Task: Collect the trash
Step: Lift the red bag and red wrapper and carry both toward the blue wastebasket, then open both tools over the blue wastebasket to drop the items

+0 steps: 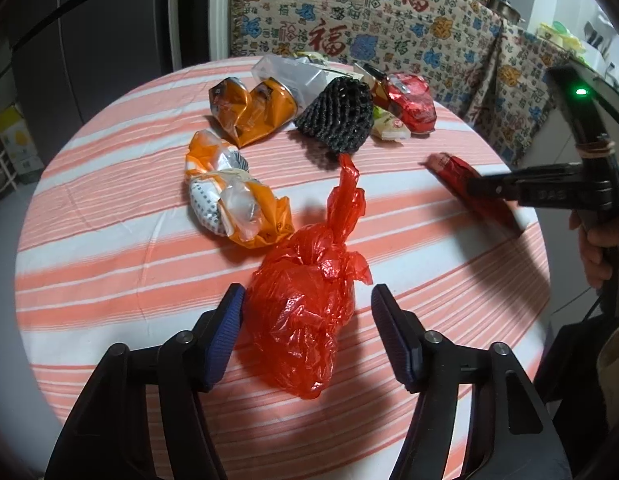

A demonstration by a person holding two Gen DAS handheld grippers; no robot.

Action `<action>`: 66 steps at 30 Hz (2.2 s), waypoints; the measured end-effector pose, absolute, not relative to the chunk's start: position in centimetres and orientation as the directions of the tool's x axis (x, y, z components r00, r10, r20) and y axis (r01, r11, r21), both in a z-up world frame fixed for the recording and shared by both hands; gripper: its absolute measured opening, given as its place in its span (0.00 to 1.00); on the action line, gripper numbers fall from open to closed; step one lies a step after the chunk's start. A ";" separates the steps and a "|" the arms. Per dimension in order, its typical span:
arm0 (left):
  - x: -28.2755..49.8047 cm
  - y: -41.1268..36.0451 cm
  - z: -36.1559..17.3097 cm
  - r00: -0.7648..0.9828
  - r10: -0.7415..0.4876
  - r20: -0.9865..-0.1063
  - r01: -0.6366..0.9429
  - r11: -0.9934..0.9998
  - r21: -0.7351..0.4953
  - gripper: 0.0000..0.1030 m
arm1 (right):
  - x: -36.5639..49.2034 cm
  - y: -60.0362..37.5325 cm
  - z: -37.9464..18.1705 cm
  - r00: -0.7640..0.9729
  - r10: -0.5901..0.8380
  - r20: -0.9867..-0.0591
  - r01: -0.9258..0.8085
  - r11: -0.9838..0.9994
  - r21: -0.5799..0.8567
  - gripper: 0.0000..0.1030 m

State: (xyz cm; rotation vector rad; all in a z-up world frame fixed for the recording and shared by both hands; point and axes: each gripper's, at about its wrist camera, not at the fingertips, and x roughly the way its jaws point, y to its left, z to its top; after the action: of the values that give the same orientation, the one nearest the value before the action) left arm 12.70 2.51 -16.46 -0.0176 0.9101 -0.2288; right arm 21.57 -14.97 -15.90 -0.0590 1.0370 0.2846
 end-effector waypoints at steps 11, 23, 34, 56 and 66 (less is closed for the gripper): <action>12.7 2.7 -15.2 0.617 -0.219 -0.756 0.171 0.975 -0.143 0.39 | 20.9 -15.1 -15.9 0.520 0.240 -0.820 -0.219 0.965 0.144 0.11; 11.4 0.4 -13.1 0.626 -0.284 -0.726 0.187 0.959 -0.214 0.38 | 18.1 -17.0 -15.5 0.537 0.320 -0.781 -0.186 0.947 0.260 0.08; 11.8 -11.8 -7.5 0.565 -0.479 -0.672 0.451 0.861 -0.236 0.38 | 11.5 -24.6 -10.4 0.653 0.282 -0.703 -0.079 0.948 0.307 0.08; 19.2 -41.6 -16.0 0.251 -0.643 -0.724 0.659 0.661 -0.359 0.39 | 7.8 -52.5 -16.3 0.642 -0.041 -0.766 0.373 0.889 0.265 0.08; 21.6 -47.2 -21.5 0.212 -0.610 -0.764 0.643 0.676 -0.361 0.42 | 9.7 -56.9 -21.9 0.607 -0.002 -0.795 0.391 0.871 0.296 0.09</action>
State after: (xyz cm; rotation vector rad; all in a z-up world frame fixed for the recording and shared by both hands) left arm 21.60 -47.18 -21.47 0.0368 1.0419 -0.8697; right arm 9.73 -56.93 -21.92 0.4751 0.8969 -0.2376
